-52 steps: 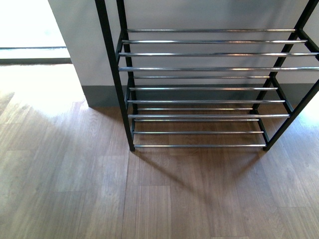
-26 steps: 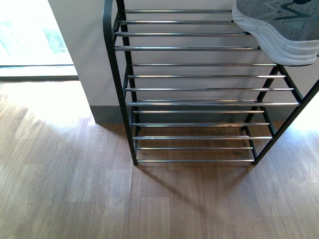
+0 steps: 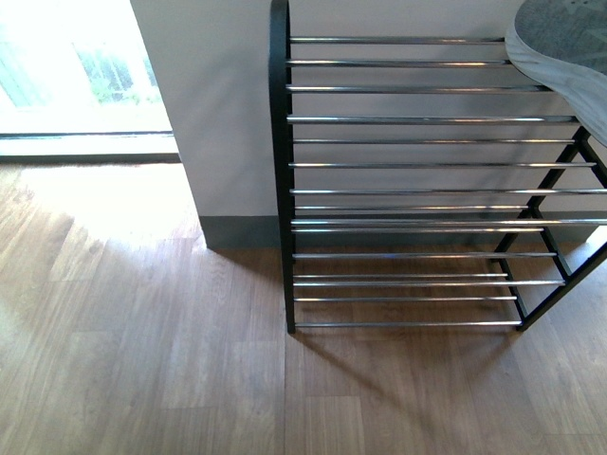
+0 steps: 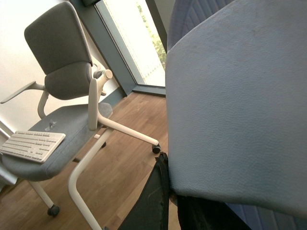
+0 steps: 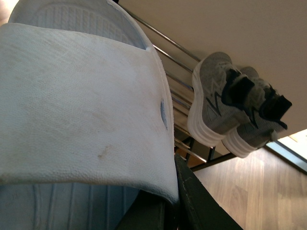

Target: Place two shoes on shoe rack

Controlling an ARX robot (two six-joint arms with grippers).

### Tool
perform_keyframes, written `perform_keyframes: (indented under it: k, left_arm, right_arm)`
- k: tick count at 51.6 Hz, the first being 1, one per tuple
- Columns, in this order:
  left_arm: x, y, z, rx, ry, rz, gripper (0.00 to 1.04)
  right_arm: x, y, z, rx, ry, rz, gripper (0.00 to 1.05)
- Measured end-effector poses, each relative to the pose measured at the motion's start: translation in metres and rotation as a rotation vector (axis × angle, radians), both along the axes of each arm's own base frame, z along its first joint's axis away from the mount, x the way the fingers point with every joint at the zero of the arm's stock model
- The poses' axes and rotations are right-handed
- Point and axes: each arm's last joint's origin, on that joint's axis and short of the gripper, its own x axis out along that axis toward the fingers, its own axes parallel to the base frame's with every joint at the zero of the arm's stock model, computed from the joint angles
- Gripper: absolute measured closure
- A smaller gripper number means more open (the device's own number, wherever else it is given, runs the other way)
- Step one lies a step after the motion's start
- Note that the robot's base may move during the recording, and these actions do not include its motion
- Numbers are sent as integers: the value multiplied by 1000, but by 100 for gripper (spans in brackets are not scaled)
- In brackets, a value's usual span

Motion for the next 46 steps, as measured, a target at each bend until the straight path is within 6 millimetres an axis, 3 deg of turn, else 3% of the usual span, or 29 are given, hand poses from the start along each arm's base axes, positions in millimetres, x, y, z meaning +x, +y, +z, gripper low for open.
perform_keyframes:
  k: [16,22,31,37,46]
  left_arm:
    - [0,0,0,0,0,1,103]
    - [0,0,0,0,0,2,103]
    - [0,0,0,0,0,1,103]
    - [0,0,0,0,0,0,103]
    - [0,0,0,0,0,0,103]
  right_arm:
    - [0,1,-1,3,-32,-10,103]
    - [2,2,-1,150,-239,-90,103]
    - [2,9,14,267,-247,-121,103]
    - [39,25,23,331,-232,-128,103]
    - [120,62,25,323,-194,-189,103]
